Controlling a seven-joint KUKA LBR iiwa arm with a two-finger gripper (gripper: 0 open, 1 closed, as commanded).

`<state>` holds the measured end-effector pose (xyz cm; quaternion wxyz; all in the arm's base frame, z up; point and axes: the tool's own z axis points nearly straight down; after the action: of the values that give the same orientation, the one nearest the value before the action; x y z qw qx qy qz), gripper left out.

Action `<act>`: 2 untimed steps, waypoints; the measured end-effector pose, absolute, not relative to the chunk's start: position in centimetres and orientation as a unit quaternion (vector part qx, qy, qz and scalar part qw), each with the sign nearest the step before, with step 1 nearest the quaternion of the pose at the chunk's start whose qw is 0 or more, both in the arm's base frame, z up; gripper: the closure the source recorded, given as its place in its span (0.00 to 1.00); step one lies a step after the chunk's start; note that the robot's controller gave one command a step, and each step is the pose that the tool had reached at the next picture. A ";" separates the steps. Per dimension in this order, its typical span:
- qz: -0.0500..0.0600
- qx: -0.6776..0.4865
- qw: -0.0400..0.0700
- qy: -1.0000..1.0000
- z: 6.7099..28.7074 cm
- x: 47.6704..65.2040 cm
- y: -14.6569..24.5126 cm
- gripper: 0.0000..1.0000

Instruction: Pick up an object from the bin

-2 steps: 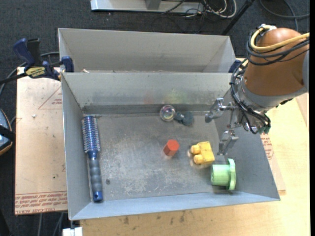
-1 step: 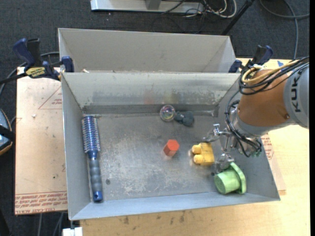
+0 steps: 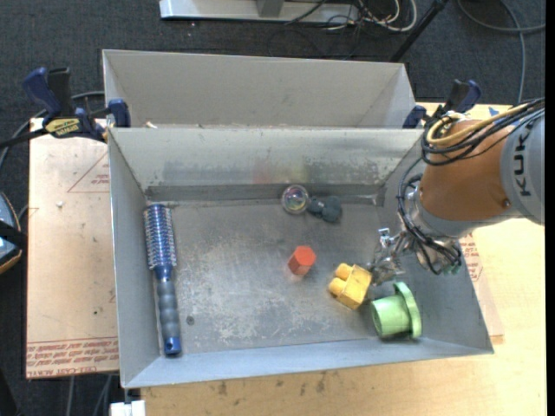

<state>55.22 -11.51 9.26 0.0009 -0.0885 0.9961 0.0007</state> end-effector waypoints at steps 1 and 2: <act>0.001 -0.089 0.002 0.996 9.3 55.2 -11.5 0.00; -0.002 -0.242 0.008 0.970 7.5 52.8 -9.0 0.00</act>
Offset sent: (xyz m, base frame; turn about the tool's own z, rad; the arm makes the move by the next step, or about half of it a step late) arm 0.0000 0.0000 0.0000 0.0000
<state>52.80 -8.97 7.48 0.0084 -0.2418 0.9703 -0.0024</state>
